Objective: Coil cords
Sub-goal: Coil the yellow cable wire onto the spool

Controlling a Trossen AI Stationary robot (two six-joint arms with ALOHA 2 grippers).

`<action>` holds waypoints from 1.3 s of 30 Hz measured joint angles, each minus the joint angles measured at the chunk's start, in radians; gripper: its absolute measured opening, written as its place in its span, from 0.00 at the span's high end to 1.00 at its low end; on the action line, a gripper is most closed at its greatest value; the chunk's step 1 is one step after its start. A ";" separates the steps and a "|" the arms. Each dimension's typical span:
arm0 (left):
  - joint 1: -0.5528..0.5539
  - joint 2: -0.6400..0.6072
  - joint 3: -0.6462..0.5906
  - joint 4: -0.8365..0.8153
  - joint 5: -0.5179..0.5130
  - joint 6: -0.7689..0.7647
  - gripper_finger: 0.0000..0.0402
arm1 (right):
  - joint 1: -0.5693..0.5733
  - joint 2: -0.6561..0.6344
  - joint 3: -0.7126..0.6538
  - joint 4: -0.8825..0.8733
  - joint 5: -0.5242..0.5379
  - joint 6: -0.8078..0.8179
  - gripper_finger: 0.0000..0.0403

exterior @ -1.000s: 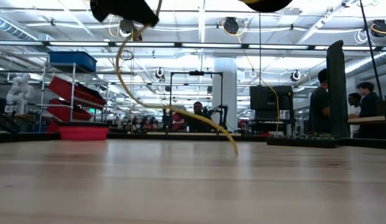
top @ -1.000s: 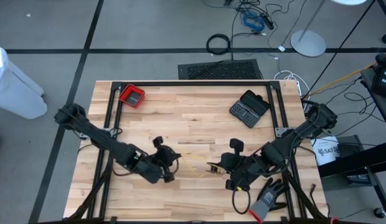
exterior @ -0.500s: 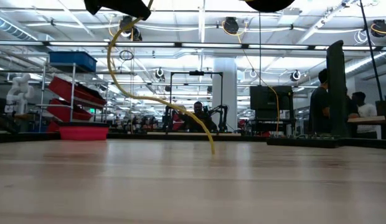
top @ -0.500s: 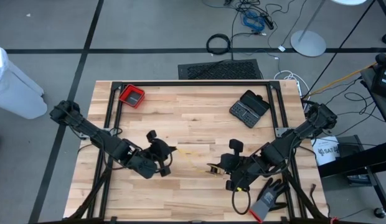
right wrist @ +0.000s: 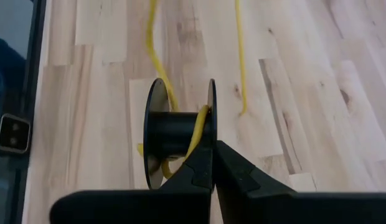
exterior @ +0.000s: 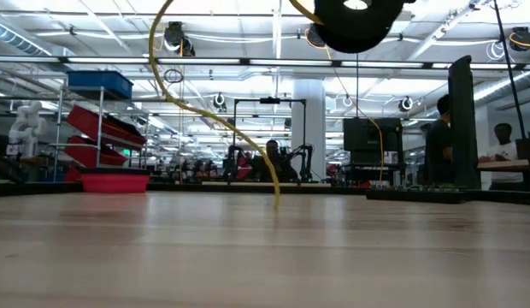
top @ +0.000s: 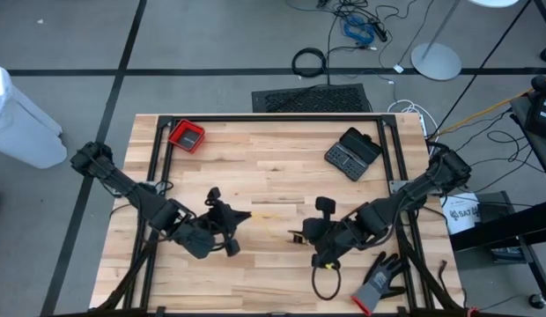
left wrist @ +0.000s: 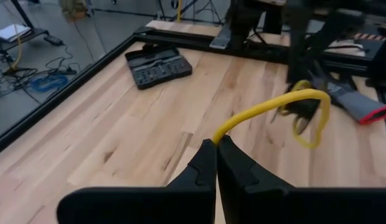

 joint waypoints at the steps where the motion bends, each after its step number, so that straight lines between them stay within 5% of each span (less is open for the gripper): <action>1: -0.003 0.000 0.000 0.008 -0.002 0.008 1.00 | -0.006 0.000 0.000 0.006 0.001 -0.003 1.00; 23: -0.049 0.000 0.001 0.137 -0.101 0.104 1.00 | -0.097 0.136 0.000 0.130 -0.155 -0.157 1.00; 39: -0.063 0.000 0.001 0.125 -0.147 0.102 1.00 | -0.147 0.155 -0.002 0.236 0.017 -0.176 1.00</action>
